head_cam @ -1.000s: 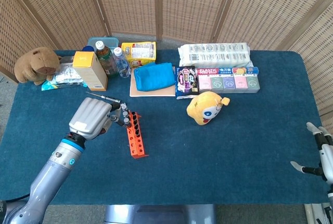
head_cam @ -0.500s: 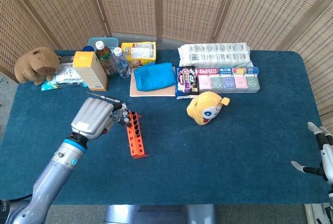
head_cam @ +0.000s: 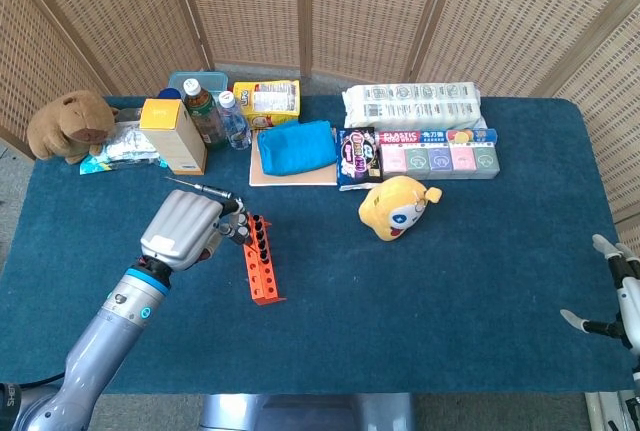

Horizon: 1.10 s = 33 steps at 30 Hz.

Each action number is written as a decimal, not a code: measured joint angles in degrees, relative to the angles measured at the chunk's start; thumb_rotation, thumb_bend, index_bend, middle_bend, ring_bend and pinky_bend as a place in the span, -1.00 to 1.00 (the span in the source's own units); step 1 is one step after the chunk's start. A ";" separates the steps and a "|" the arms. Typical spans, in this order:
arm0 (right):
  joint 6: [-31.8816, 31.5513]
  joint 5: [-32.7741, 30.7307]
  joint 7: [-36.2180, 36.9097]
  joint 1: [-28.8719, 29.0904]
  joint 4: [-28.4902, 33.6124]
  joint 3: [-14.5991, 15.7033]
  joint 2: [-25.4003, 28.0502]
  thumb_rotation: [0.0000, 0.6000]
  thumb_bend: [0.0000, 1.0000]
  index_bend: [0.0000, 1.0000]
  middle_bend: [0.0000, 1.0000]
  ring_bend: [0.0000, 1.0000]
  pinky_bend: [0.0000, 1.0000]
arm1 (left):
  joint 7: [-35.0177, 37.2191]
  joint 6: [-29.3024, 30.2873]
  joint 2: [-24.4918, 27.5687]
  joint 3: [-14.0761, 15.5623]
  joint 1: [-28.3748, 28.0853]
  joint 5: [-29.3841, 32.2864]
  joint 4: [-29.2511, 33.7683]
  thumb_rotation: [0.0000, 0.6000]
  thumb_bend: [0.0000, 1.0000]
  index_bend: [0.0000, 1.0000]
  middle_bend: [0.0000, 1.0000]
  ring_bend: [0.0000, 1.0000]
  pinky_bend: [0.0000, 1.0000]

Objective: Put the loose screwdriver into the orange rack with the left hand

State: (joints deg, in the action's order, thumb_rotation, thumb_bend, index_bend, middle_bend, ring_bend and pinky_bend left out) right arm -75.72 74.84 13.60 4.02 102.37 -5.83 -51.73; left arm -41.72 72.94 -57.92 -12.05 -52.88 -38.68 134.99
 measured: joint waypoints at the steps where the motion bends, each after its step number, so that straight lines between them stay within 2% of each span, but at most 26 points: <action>1: -0.01 0.02 0.04 -0.01 0.00 0.00 0.02 1.00 -0.89 -1.00 -0.70 -0.98 -1.00 | -0.03 0.01 -0.01 0.03 -0.03 0.03 0.00 1.00 -0.22 0.05 1.00 1.00 1.00; 33: 0.05 0.08 -0.02 -0.01 0.08 0.03 0.07 1.00 -0.89 -1.00 -0.70 -0.98 -1.00 | 0.54 -0.55 1.05 0.56 -0.65 0.23 0.00 1.00 -0.22 0.05 1.00 1.00 1.00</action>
State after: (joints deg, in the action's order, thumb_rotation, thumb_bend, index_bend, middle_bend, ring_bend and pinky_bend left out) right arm -75.67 74.92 13.58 4.01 102.44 -5.81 -51.66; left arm -41.18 72.39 -56.87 -11.49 -53.53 -38.46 134.99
